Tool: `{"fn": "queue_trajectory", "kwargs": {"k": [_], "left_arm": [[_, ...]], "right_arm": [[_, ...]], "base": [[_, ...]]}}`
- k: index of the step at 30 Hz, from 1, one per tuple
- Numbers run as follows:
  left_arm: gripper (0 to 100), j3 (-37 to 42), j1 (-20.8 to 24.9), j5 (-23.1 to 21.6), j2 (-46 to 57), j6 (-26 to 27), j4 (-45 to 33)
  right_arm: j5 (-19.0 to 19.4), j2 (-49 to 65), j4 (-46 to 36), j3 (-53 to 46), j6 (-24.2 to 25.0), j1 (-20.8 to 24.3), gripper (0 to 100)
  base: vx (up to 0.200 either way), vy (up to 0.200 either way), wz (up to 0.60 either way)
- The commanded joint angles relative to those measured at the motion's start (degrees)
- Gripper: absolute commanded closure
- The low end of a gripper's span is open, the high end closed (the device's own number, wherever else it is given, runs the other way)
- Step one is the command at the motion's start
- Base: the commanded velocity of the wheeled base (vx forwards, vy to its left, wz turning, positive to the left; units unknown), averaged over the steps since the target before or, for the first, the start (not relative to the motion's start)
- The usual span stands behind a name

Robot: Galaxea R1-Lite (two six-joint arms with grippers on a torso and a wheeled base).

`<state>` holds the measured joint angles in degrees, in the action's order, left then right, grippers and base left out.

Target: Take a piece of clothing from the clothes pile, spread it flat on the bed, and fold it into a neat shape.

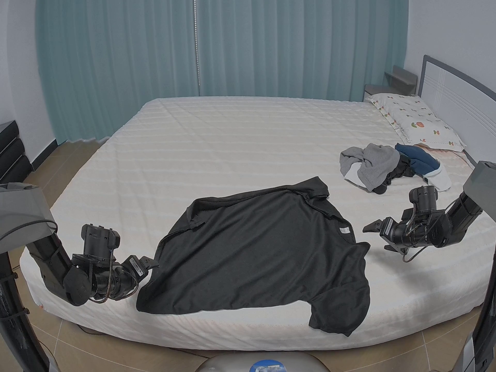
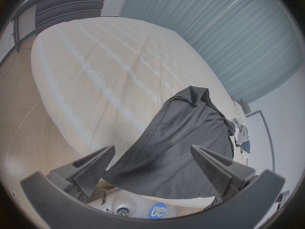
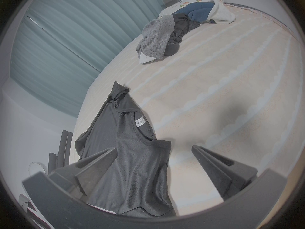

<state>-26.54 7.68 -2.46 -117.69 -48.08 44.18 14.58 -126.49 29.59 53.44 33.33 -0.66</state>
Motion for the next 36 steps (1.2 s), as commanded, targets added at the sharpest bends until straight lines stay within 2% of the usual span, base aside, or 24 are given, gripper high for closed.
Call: {"fn": "queue_trajectory", "kwargs": {"k": [1, 18, 27, 36], "left_arm": [[0, 0.0, -0.03, 0.0, 0.0, -0.08, 0.03], [0, -0.88, 0.14, 0.0, 0.44, -3.51, 0.03], [0, -1.5, -0.3, -0.09, 0.09, -4.57, 0.03], [0, -1.5, -0.21, -0.26, -0.17, -4.57, 0.03]], "right_arm": [[0.01, 0.01, 0.03, -0.01, -0.02, 0.04, 0], [0.01, -0.34, 0.03, -0.09, 0.07, 1.01, 0], [0.01, -0.25, 0.03, -0.18, 0.07, 1.36, 0], [-0.61, 2.21, 0.12, 0.87, 0.42, 4.09, 0]], "base": [[0.0, 0.0, 0.0], [0.0, 0.0, 0.0], [0.0, 0.2, 0.0], [0.0, 0.0, 0.0]]}}
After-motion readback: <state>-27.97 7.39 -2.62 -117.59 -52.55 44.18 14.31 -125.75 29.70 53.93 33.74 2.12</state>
